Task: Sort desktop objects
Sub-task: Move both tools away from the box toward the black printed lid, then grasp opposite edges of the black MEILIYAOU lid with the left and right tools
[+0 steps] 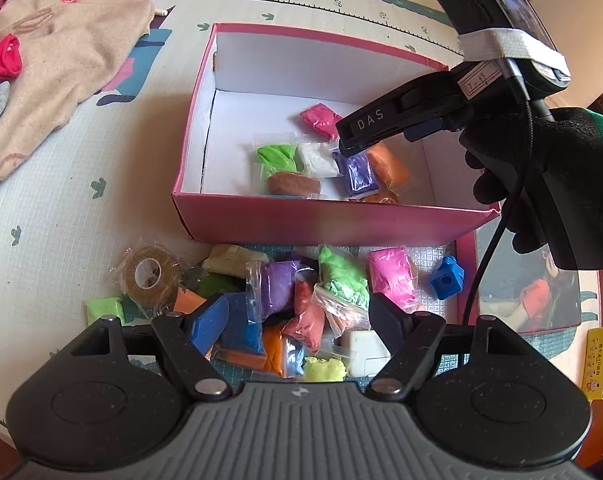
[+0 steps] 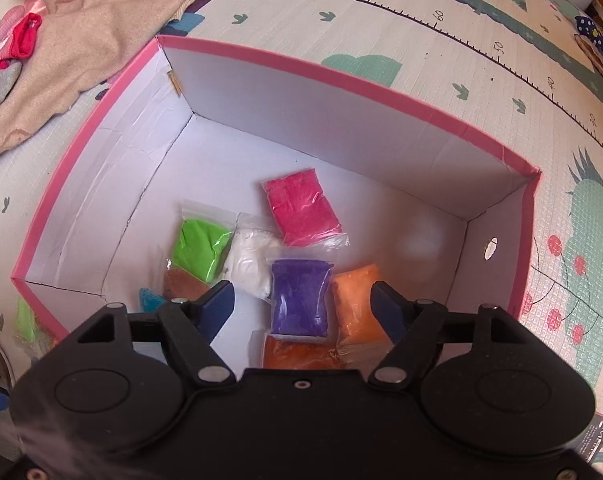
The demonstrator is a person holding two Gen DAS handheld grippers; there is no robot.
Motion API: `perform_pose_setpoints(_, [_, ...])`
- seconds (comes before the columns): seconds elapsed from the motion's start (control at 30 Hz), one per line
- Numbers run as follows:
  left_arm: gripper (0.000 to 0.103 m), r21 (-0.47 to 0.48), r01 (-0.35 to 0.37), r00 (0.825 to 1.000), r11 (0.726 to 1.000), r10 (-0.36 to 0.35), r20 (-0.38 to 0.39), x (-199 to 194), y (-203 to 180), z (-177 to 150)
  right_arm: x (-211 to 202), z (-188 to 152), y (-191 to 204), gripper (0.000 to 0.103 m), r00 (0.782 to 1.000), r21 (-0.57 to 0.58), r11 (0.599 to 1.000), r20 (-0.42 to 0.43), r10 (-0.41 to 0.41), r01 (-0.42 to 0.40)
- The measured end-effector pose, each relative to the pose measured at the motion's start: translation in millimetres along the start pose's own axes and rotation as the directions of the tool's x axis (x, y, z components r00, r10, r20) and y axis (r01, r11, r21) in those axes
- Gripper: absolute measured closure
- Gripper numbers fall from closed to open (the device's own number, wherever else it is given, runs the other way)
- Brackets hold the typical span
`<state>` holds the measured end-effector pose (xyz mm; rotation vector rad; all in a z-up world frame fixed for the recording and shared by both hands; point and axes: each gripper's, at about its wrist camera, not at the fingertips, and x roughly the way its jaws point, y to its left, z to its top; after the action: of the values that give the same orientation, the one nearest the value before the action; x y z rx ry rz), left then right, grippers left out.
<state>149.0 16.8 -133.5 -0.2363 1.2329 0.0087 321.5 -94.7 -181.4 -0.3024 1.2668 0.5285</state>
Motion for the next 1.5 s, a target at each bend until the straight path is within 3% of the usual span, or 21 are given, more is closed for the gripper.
perform_pose_setpoints(0.1, [0.026,0.004,0.006,1.0,1.0,-0.006,-0.004,2,-3,-2,-16,-2,-3,0.024,1.0,0.006,1.0,0.021,-0.002,0.002])
perform_pose_setpoints(0.13, [0.026,0.005,0.008,1.0,1.0,-0.008,-0.005,2,-5,-2,-22,-3,-4,0.014,0.999,0.0,1.0,0.028,-0.02,0.02])
perform_pose_setpoints(0.37, [0.026,0.017,0.032,0.999,0.999,-0.032,-0.023,6,-16,-7,-63,-12,-17,0.007,0.994,0.035,0.996,0.069,-0.088,0.086])
perform_pose_setpoints(0.63, [0.026,0.018,0.102,0.995,0.995,-0.102,0.005,1,-38,-8,-98,-42,-36,0.004,0.987,0.046,0.988,0.058,-0.147,0.145])
perform_pose_setpoints(0.73, [0.018,0.026,0.121,0.993,0.992,-0.121,0.011,1,-47,-8,-108,-57,-48,0.004,0.986,0.065,0.985,0.048,-0.163,0.159])
perform_pose_setpoints(1.0, [0.016,0.051,0.187,0.982,0.981,-0.188,0.01,7,-76,-11,-145,-113,-104,0.004,0.985,0.15,0.974,0.023,-0.173,0.168])
perform_pose_setpoints(1.33, [0.016,0.103,0.255,0.966,0.961,-0.257,0.011,23,-116,-23,-169,-194,-192,0.004,0.981,0.307,0.932,-0.051,-0.189,0.195])
perform_pose_setpoints(1.5, [0.015,0.137,0.285,0.958,0.949,-0.287,-0.005,35,-139,-33,-155,-231,-230,0.004,0.982,0.476,0.86,-0.055,-0.183,0.187])
